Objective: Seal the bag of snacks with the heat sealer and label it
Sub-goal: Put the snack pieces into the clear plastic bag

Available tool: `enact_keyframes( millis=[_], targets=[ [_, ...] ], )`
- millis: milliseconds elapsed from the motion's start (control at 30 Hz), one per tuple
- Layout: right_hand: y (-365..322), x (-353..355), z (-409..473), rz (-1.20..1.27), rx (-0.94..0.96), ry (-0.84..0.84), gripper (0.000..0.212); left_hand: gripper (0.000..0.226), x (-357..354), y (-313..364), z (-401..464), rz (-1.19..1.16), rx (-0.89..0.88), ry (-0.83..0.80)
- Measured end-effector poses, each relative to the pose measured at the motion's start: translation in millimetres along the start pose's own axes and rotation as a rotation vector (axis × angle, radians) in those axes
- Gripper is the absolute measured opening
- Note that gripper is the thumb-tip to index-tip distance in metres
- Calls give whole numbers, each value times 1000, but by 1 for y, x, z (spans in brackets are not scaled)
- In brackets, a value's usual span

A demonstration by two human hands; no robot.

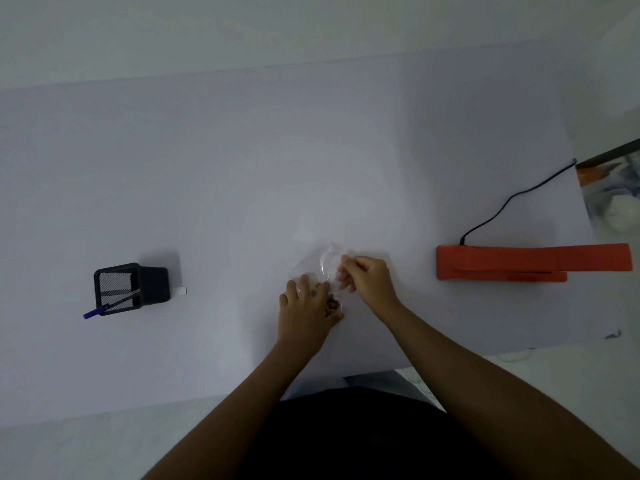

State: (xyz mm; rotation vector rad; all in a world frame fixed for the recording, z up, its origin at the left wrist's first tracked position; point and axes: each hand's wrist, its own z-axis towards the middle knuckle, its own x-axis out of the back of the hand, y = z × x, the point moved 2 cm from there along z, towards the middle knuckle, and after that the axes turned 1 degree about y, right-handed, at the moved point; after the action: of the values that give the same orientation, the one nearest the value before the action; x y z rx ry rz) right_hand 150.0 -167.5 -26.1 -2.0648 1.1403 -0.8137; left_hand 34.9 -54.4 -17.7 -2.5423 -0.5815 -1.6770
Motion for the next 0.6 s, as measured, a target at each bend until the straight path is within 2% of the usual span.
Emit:
enact_keyframes(
  millis=[133, 233, 400, 600],
  targets=[
    [-11, -13, 8, 121, -4, -145, 30, 85, -4, 1, 0, 25, -8, 18],
    [-17, -24, 13, 192, -51, -240, 33, 87, -7, -1, 0, 16, -4, -8],
    [-18, -32, 20, 176, -124, -401, 37, 95, -12, 0, -3, -27, 21, -35],
    [-19, -27, 44, 164, -162, -410, 40, 90, -10, -4, -4, -19, 0, -54]
  ],
)
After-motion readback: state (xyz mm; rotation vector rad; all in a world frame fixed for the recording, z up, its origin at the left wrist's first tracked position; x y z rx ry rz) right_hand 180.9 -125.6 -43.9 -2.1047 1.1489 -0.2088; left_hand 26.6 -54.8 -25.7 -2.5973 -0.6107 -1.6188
